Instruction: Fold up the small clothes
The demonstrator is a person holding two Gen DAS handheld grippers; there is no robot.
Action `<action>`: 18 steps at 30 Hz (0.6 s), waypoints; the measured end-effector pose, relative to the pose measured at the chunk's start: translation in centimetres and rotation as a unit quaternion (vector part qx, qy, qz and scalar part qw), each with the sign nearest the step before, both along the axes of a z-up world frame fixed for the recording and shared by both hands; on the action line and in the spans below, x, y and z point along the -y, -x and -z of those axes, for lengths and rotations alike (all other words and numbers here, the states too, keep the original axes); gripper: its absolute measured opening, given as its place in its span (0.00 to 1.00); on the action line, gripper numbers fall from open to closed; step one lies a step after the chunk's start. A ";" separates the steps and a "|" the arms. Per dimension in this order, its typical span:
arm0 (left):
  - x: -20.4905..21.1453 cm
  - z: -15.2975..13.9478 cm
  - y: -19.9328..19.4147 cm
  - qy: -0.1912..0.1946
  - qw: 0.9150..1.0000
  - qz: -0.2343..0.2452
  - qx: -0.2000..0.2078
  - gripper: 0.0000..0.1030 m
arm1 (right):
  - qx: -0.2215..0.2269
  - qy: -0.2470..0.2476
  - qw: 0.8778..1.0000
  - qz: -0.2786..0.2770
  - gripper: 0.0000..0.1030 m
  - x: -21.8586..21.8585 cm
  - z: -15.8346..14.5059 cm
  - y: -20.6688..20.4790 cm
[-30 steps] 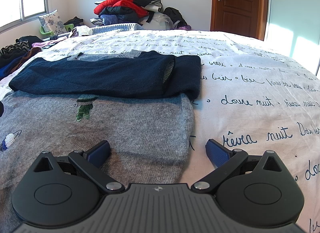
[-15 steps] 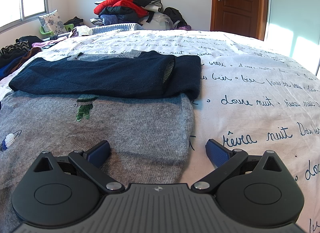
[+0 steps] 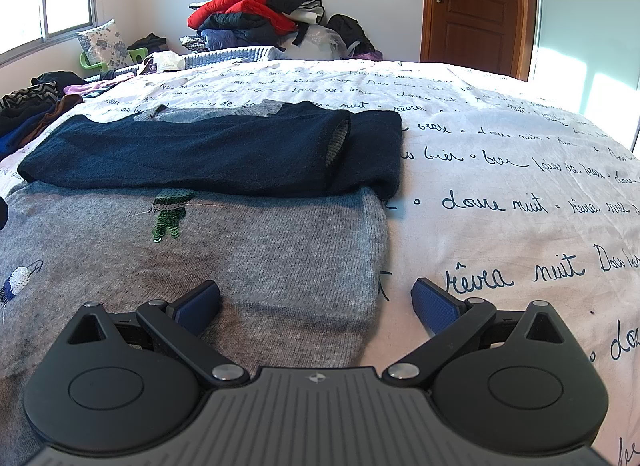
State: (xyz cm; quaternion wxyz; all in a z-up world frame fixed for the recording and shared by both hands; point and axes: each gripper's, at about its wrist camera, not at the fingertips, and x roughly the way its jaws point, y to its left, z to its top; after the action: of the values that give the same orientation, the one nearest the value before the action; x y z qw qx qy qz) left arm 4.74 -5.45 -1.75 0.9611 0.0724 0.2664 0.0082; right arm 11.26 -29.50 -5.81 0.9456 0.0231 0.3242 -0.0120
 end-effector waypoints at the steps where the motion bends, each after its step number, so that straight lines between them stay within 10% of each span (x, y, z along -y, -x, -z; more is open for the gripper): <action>1: 0.0 0.0 0.0 0.001 1.000 0.001 -0.001 0.90 | 0.000 0.000 1.000 0.000 1.00 0.0 0.0 0.0; 18: -2.3 0.1 0.0 0.053 0.998 -0.003 -0.043 0.90 | 0.000 0.000 1.000 0.000 1.00 0.0 0.0 0.0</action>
State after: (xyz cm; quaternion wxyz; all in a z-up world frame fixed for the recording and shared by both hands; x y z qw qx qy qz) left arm 4.78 -3.13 -1.81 0.9511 0.0209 0.3082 -0.0061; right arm 11.26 -29.51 -5.81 0.9456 0.0231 0.3243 -0.0120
